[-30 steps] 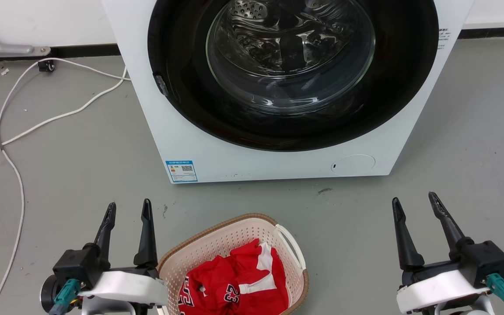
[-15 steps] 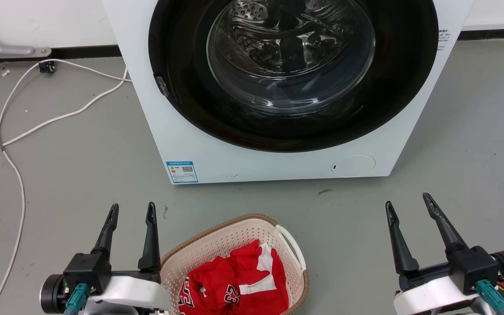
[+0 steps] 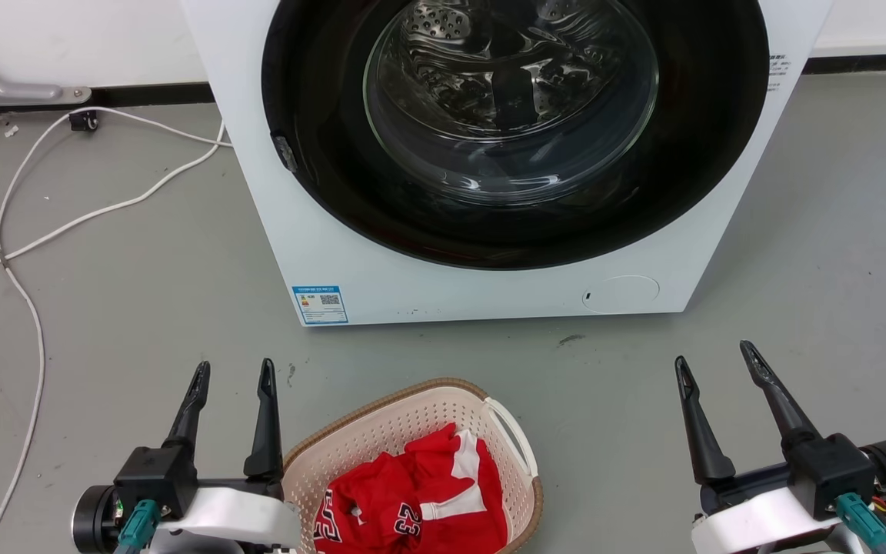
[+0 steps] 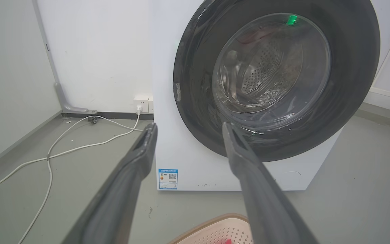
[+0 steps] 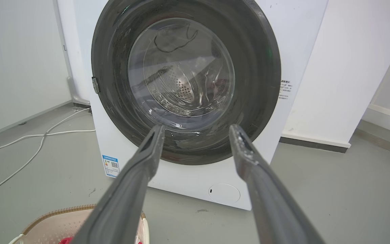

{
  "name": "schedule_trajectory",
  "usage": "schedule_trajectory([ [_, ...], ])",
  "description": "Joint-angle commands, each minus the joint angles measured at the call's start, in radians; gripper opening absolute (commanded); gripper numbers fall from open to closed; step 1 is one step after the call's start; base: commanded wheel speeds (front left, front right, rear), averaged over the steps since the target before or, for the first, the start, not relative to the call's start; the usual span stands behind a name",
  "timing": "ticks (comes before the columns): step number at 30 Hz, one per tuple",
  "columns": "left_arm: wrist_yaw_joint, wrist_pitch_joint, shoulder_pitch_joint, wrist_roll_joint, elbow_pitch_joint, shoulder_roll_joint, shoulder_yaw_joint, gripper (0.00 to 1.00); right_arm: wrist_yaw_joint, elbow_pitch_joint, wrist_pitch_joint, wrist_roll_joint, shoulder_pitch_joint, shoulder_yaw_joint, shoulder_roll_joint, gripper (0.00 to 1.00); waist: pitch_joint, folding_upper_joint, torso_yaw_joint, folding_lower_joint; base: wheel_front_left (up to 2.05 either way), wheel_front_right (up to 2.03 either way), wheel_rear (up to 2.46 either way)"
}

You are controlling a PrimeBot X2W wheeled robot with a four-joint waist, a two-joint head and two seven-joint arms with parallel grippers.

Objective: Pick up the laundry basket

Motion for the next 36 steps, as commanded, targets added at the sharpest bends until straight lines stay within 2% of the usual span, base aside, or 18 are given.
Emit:
schedule_trajectory([
  [1, 0.005, -0.008, 0.011, 0.006, 0.003, 0.003, -0.001, 1.00, 0.000, -0.001, -0.002, -0.002, 0.010, 0.000, -0.005, 1.00, -0.001, 0.0000, 0.000, -0.0001, 0.00, 0.00, 0.00],
  [10, 0.032, -0.006, 0.001, 0.015, 0.054, 0.003, 0.004, 1.00, 0.000, 0.040, -0.002, 0.002, -0.001, 0.007, -0.004, 1.00, 0.012, 0.0000, 0.009, -0.0001, 0.00, 0.00, 0.00],
  [23, 0.067, -0.005, -0.062, -0.013, 0.249, 0.002, 0.013, 1.00, 0.000, 0.251, -0.002, -0.042, -0.159, 0.079, -0.004, 1.00, 0.136, 0.0000, 0.038, -0.0001, 0.00, 0.00, 0.00],
  [36, 0.042, -0.005, -0.170, -0.072, 0.476, 0.003, 0.003, 1.00, 0.000, 0.518, -0.002, -0.083, -0.379, 0.169, -0.023, 1.00, 0.302, 0.0000, 0.075, -0.0001, 0.00, 0.00, 0.00],
])
